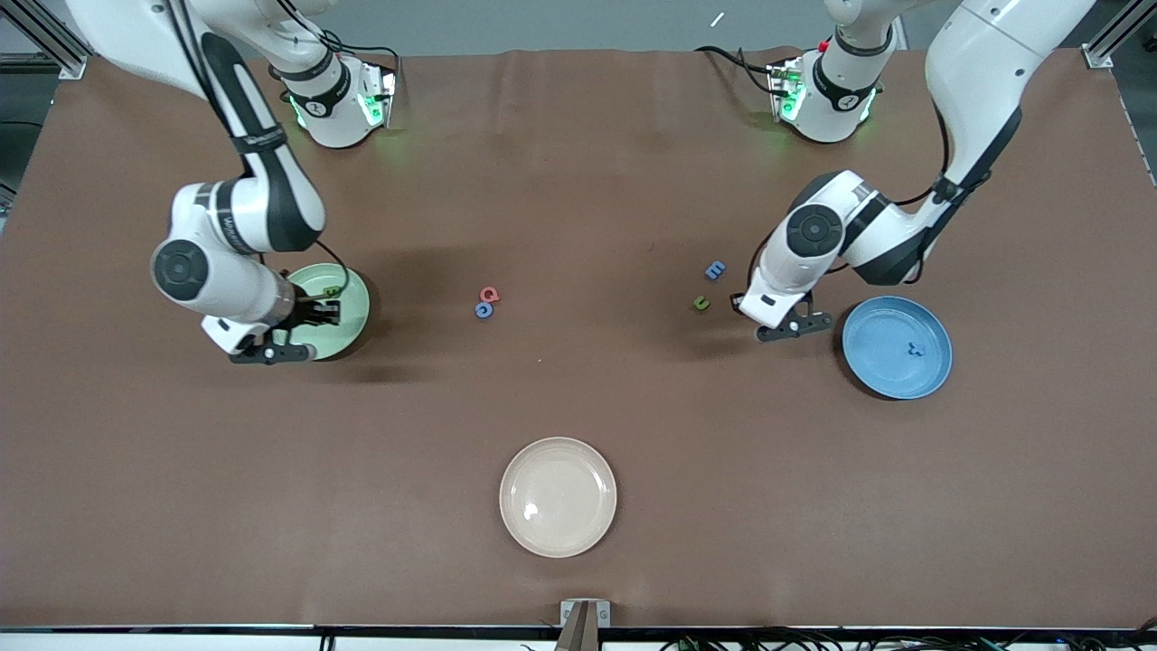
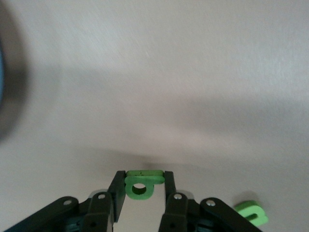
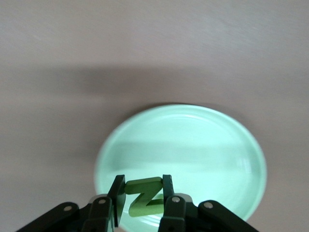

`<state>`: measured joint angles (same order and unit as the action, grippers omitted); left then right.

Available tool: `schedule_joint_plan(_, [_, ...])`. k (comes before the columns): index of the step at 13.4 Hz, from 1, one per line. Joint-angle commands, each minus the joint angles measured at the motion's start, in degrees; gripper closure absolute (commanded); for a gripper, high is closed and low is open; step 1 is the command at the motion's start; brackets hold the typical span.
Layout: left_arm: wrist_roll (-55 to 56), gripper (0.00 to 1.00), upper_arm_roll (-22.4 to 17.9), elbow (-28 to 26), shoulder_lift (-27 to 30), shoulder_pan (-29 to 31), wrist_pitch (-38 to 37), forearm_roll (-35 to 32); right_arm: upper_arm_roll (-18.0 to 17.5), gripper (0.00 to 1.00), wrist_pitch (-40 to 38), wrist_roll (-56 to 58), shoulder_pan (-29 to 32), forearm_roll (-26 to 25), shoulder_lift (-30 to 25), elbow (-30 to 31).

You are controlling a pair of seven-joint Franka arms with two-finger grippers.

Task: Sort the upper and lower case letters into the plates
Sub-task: 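Carry b to the blue plate while the right gripper carries Z to green plate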

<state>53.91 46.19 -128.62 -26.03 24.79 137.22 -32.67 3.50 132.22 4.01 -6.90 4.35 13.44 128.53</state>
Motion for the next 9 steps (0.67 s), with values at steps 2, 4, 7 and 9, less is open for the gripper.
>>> schedule_joint_plan(2, [-11.33,0.81,2.77,-0.40,2.12,8.85,-0.99,-0.64,-1.13,0.99,8.73,10.92,7.94,0.31,-2.54,9.18])
schedule_joint_plan(4, [-19.94,0.81,2.68,-0.31,2.21,13.16,-2.90,-0.56,-1.22,0.99,13.22,11.29,8.22,0.39,-2.37,12.26])
schedule_joint_plan(7, [-28.22,0.81,2.51,1.09,2.04,17.04,-5.37,-0.56,-1.31,0.98,14.38,10.94,7.34,0.83,-2.19,13.24])
schedule_joint_plan(9, [-32.88,0.81,2.42,1.27,1.69,19.85,-5.56,-0.56,-1.31,0.98,14.29,10.50,6.37,0.92,-2.19,13.68])
